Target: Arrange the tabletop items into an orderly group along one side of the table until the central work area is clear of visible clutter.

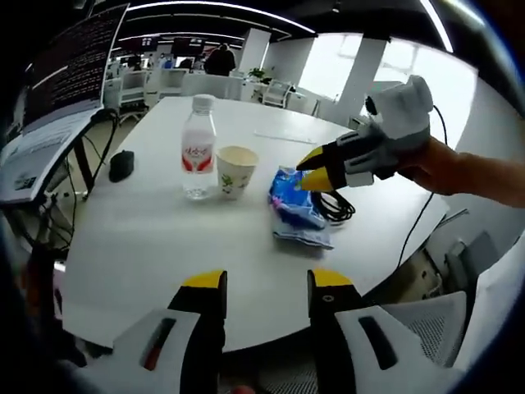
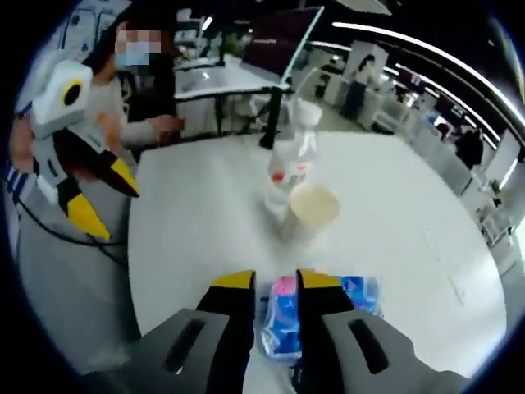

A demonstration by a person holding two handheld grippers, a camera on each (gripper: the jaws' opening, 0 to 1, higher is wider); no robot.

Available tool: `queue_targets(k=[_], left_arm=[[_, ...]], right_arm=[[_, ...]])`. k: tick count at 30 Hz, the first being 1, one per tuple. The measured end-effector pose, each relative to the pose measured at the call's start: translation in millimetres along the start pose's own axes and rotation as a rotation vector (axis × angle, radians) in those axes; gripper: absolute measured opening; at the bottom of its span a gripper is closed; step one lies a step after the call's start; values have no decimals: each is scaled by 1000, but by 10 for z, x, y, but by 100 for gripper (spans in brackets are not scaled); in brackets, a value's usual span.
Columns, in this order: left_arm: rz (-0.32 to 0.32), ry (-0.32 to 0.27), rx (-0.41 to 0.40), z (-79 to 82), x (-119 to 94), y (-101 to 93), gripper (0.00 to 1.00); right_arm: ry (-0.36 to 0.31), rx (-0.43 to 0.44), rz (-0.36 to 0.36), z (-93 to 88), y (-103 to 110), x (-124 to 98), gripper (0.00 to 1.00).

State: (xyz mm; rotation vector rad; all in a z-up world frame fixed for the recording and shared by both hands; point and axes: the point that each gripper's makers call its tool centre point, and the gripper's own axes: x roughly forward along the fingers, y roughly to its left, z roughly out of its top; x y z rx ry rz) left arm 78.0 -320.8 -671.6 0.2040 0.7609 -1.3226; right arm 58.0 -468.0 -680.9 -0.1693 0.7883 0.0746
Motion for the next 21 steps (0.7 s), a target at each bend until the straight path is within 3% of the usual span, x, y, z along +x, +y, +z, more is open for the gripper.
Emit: queue_targets(k=[9, 21], left_arm=[[-16, 14, 9, -35, 13, -83, 38], [-38, 32, 36, -28, 68, -196, 38]], right_arm=[[57, 160, -53, -709, 3, -327, 17], [35, 408, -143, -1155, -92, -620, 17]])
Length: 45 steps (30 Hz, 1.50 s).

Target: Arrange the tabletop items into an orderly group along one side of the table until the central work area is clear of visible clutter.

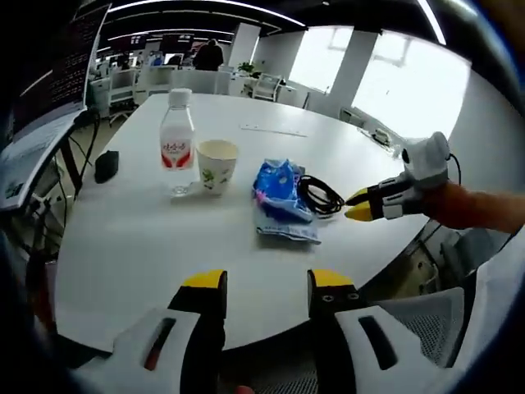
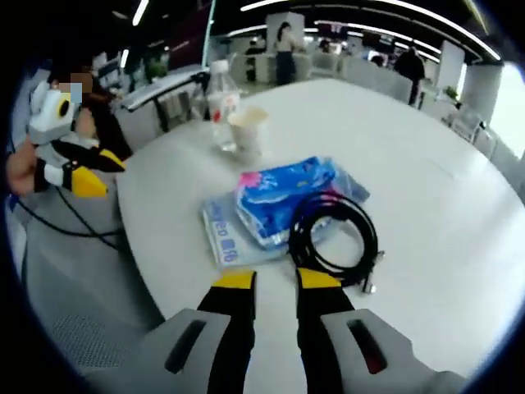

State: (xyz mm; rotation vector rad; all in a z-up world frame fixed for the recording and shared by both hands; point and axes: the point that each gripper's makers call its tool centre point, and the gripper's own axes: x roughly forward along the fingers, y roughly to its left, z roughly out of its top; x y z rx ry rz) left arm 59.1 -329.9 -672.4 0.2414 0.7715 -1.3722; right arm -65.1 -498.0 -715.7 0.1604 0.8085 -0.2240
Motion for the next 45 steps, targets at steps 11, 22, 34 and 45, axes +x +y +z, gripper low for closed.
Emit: queue_targets(k=[11, 22, 34, 45], left_arm=[[0, -1, 16, 74, 16, -53, 38], [15, 4, 12, 88, -9, -105, 38], [46, 0, -1, 139, -24, -69, 38], [84, -8, -2, 192, -20, -55, 39]], right_arm=[[-21, 131, -15, -187, -116, -85, 16], [-29, 159, 2, -236, -122, -70, 17], [-45, 125, 45, -57, -140, 61, 17], [-44, 102, 83, 99, -157, 227, 17]])
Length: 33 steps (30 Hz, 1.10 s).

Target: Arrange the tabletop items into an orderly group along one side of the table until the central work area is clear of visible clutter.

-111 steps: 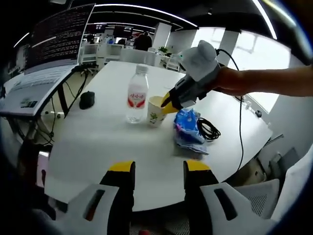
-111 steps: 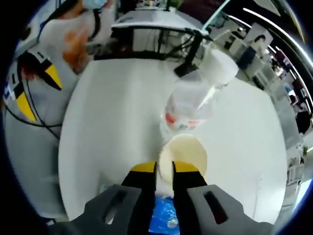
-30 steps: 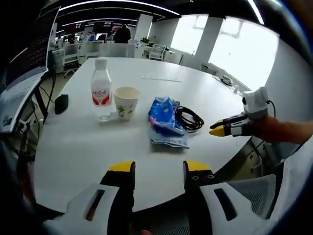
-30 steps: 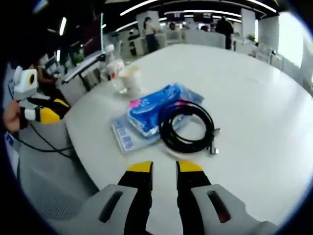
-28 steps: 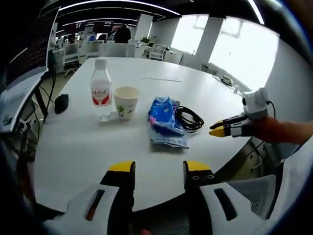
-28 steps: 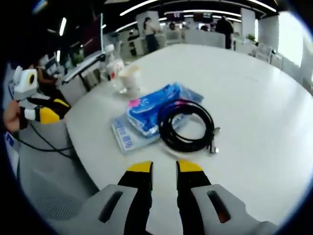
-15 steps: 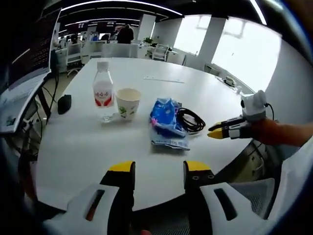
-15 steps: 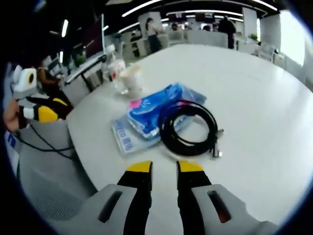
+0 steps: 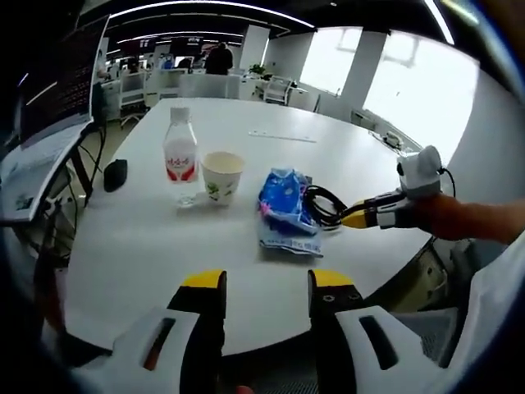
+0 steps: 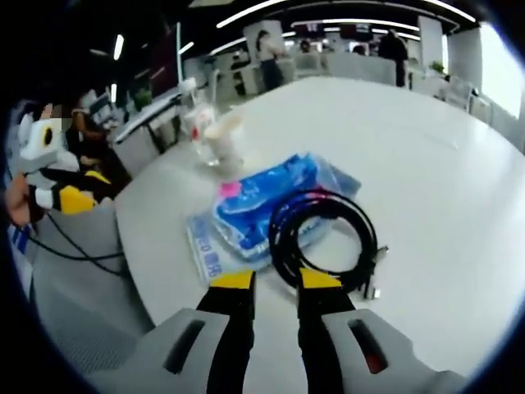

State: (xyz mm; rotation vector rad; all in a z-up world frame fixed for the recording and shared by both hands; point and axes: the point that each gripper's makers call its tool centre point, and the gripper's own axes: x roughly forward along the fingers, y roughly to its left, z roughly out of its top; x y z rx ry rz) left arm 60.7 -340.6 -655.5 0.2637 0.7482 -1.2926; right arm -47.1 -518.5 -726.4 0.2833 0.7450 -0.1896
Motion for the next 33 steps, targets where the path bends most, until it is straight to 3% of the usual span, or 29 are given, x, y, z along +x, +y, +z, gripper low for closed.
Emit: queue_targets(k=[17, 33], left_arm=[[28, -24, -19, 84, -35, -5, 39], [55, -31, -32, 75, -98, 15, 39]], right_arm=[[19, 22, 37, 167, -6, 276, 16], [82, 2, 58, 73, -84, 468, 17]])
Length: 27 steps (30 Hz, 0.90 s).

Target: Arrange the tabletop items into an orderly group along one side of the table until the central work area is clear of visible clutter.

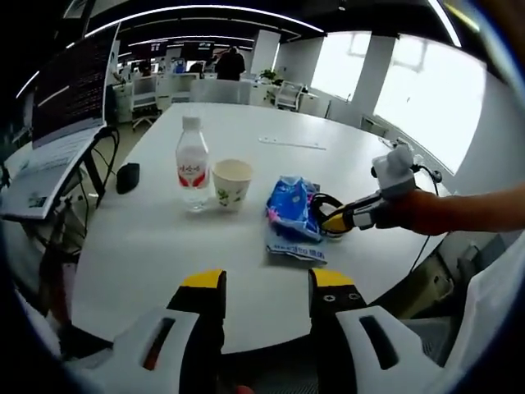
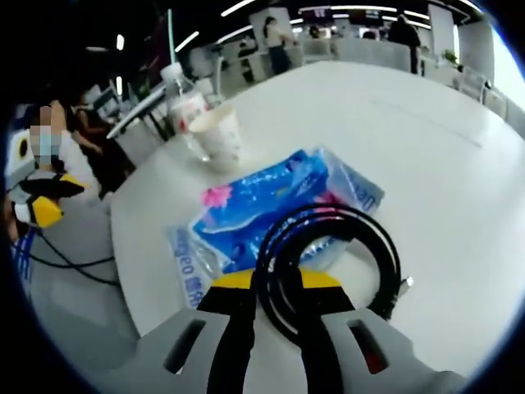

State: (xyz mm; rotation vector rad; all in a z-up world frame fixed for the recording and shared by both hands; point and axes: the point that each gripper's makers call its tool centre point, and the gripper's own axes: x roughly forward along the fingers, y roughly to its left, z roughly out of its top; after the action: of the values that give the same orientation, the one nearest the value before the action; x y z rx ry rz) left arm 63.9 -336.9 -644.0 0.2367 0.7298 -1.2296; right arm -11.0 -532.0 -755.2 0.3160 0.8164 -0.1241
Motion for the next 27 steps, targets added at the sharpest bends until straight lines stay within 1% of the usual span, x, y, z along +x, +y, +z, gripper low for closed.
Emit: queue_targets(k=[7, 14, 20, 26, 27], left_arm=[[1, -13, 3, 51, -5, -28, 39], [-1, -36, 17, 162, -4, -45, 40], [-3, -51, 29, 255, 6, -26, 41], [-5, -60, 40, 322, 15, -7, 41], [-5, -62, 40, 328, 20, 0, 41]], right_arm=[[8, -3, 2, -12, -7, 12, 17], [27, -29, -14, -54, -38, 56, 18], [21, -27, -32, -52, -59, 44, 14], [6, -12, -28, -57, -57, -59, 9], [-5, -5, -25, -43, -62, -84, 8]])
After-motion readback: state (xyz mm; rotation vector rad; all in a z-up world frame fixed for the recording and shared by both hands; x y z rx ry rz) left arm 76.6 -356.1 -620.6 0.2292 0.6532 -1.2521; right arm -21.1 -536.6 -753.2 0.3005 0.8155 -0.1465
